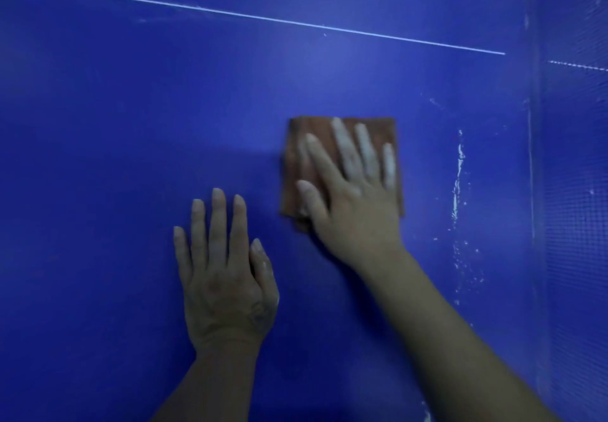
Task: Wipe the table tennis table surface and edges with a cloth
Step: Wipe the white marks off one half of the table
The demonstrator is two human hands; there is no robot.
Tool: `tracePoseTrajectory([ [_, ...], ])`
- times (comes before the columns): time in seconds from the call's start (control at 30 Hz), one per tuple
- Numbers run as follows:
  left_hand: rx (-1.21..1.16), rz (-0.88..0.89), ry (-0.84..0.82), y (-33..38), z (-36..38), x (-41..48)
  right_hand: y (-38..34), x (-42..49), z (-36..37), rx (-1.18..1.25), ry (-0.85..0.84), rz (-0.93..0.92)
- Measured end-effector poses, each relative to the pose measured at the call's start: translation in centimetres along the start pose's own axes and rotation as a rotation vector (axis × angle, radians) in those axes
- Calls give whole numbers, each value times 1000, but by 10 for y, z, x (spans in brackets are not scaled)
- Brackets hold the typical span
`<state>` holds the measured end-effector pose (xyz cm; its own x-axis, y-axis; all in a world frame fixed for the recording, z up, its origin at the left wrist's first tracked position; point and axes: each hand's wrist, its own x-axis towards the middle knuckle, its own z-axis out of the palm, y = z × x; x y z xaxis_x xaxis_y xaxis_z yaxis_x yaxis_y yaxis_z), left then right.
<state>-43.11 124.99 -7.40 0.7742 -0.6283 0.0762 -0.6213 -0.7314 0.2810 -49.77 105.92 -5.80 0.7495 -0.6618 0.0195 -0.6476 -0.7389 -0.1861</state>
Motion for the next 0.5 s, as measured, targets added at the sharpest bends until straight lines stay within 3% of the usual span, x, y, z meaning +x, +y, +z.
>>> tracePoseTrajectory([
  [0.1, 15, 1, 6, -1, 2, 0, -18, 58, 6, -6, -16, -85],
  [0.27, 1, 8, 17, -1, 3, 0, 28, 121, -4, 8, -40, 12],
  [0.5, -15, -2, 5, 0, 3, -1, 85, 33, -15, 17, -11, 254],
])
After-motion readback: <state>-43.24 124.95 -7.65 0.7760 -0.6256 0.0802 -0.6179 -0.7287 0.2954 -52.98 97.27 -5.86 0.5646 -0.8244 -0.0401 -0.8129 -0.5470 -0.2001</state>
